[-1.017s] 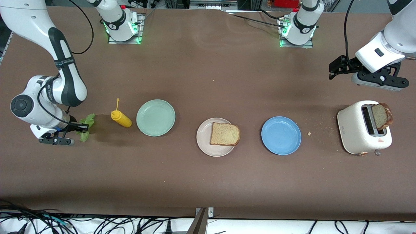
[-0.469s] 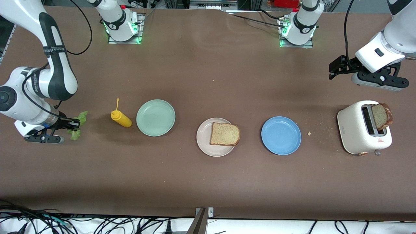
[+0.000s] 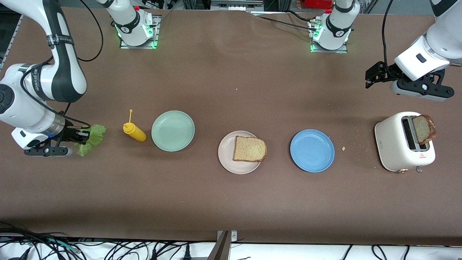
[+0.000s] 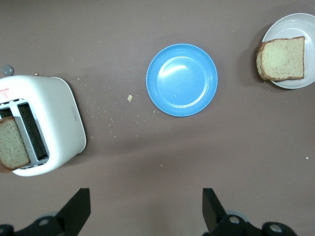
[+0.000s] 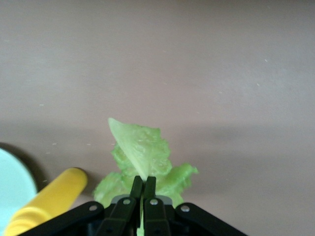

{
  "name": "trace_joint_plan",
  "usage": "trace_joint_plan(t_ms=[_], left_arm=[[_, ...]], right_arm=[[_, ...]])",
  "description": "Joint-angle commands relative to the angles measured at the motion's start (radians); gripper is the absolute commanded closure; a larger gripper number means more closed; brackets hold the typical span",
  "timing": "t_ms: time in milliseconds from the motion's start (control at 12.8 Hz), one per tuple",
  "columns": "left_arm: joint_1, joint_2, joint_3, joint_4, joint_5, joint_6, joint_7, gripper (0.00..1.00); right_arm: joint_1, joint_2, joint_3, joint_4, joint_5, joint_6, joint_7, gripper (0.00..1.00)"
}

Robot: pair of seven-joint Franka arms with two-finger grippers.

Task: Make sandwich in beige plate with both arms
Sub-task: 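Carry the lettuce leaf over the bread on the beige plate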

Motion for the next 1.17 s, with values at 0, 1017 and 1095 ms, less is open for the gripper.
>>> trace_joint_plan(t_ms=[0, 1017, 1095], left_arm=[[-0.004, -0.014, -0.004, -0.009, 0.031, -0.007, -0.007, 0.0], [-0.004, -0.016, -0.002, -0.009, 0.031, -0.007, -0.007, 0.0], [-0.004, -0.016, -0.004, -0.009, 0.031, -0.007, -0.007, 0.0]], right_arm=[[0.032, -0.037, 0.015, -0.001, -0.002, -0.033, 0.009, 1.0], [0.183, -0.079, 0.078, 0.126, 0.023, -0.172, 0.011, 1.0], [0.199, -0.077, 0.083, 0.126, 0.033, -0.171, 0.011, 1.0]])
